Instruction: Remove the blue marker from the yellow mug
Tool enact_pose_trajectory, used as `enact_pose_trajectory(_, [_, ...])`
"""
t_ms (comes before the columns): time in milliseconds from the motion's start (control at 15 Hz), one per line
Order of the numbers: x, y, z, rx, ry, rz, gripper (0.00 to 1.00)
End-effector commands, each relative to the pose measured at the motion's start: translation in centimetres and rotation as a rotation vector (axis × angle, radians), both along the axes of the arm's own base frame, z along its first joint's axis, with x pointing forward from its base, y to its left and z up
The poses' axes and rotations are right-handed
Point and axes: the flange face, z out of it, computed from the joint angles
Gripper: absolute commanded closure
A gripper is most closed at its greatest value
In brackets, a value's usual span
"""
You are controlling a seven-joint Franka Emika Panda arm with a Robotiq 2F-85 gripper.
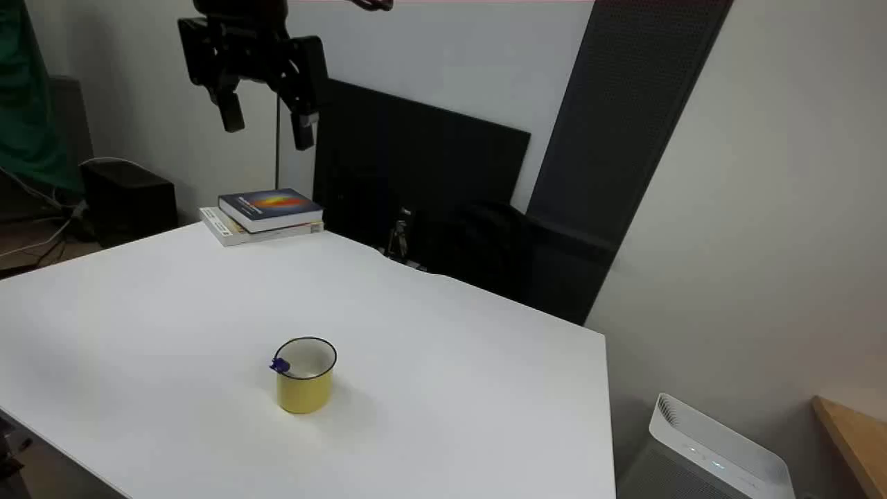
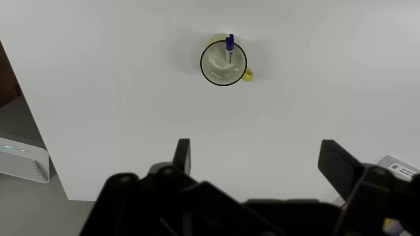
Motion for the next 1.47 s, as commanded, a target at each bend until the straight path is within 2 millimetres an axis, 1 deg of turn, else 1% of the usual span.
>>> enact_pose_trajectory(0, [0.0,0.0,0.1,0.000,0.001,0.000,0.00])
enact_pose_trajectory(1000, [0.0,0.0,0.1,0.000,0.001,0.000,0.00])
enact_pose_trajectory(1200, [1.5,-2.4,-1.5,0.051,0.077,-0.032,0.00])
enact_pose_trajectory(1333, [2.4,-5.0,-3.3,0.090,0.137,-0.096,0.00])
enact_pose_trajectory(1400, [2.8,-6.1,-4.1,0.107,0.165,-0.115,0.00])
